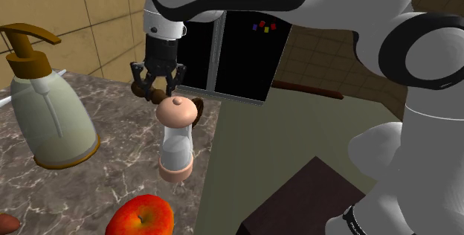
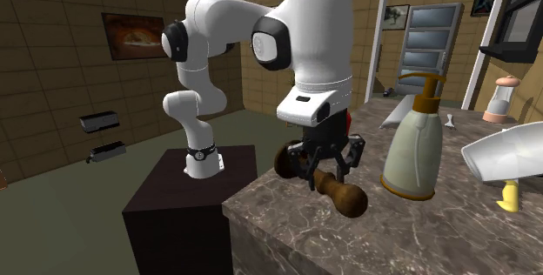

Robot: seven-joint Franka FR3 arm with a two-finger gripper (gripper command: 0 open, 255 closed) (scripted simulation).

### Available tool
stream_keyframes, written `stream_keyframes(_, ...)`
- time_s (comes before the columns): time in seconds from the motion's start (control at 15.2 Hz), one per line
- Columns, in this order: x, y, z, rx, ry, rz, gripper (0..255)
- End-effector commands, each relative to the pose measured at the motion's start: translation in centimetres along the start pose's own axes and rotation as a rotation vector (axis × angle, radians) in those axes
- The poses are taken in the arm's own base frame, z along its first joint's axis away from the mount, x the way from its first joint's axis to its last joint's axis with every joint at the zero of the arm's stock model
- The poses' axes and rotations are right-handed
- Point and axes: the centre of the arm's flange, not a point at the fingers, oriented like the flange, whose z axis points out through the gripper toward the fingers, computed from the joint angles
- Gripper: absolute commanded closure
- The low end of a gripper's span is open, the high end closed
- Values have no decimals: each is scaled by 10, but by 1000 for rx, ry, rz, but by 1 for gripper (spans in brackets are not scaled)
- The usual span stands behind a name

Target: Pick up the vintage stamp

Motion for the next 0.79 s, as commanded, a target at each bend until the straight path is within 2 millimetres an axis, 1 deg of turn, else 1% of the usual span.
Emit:
stream_keyframes(0.0, 0, -1, -11, 0, 0, 0, 255)
stream_keyframes(0.59, -4, -8, -58, 0, 0, 0, 255)
stream_keyframes(0.73, -4, -8, -58, 0, 0, 0, 255)
